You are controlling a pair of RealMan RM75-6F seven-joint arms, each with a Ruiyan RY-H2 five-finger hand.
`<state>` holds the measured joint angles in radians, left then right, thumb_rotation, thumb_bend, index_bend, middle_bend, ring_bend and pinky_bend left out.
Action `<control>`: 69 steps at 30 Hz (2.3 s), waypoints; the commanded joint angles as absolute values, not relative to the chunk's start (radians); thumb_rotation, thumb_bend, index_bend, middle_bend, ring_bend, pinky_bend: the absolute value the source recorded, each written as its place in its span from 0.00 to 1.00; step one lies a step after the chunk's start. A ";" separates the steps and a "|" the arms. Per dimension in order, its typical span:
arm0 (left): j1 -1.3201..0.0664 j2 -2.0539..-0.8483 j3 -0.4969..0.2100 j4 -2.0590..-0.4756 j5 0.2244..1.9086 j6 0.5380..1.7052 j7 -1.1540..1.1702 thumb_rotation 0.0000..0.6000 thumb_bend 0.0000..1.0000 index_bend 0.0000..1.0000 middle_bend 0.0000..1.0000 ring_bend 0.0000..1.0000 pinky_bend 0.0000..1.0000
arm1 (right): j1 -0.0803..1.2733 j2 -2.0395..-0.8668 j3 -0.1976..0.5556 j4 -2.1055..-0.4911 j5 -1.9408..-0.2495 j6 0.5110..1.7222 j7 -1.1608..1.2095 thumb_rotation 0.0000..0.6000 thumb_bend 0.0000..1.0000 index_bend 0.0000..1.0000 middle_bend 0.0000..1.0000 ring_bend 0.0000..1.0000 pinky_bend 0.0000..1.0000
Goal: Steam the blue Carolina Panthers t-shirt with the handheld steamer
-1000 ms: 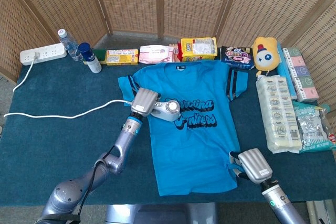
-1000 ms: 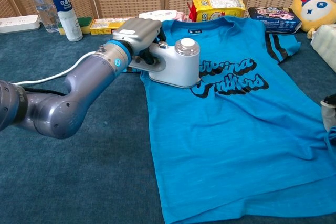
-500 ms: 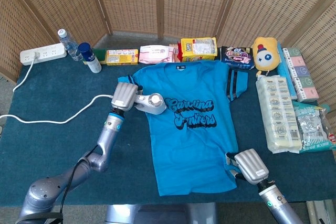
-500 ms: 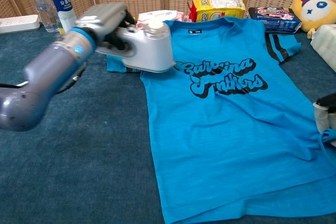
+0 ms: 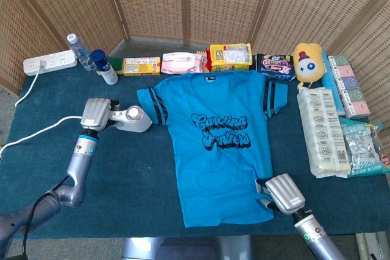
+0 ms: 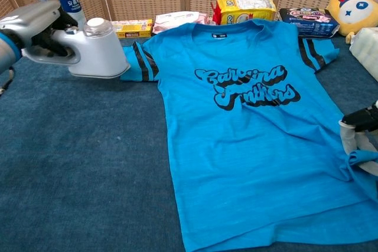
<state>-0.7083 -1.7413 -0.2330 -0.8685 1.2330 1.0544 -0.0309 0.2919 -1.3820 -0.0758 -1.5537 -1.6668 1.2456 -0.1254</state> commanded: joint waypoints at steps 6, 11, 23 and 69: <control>-0.700 -1.758 -0.223 -0.831 1.239 1.033 -0.059 1.00 0.28 0.77 0.81 0.71 0.78 | 0.290 -1.381 -0.075 -1.564 -1.658 1.244 -0.141 1.00 0.52 0.71 0.69 0.77 0.84; -0.714 -1.792 -0.220 -0.803 1.249 1.018 -0.061 1.00 0.28 0.77 0.80 0.71 0.78 | 0.284 -1.374 -0.076 -1.566 -1.651 1.250 -0.143 1.00 0.52 0.71 0.69 0.77 0.84; -0.751 -1.890 -0.226 -0.710 1.255 0.985 -0.053 1.00 0.28 0.77 0.80 0.71 0.78 | 0.275 -1.366 -0.076 -1.565 -1.643 1.259 -0.139 1.00 0.52 0.71 0.69 0.77 0.84; -0.746 -1.866 -0.234 -0.759 1.233 0.945 0.067 1.00 0.15 0.00 0.04 0.00 0.24 | 0.284 -1.366 -0.074 -1.566 -1.617 1.224 -0.120 1.00 0.41 0.57 0.62 0.67 0.75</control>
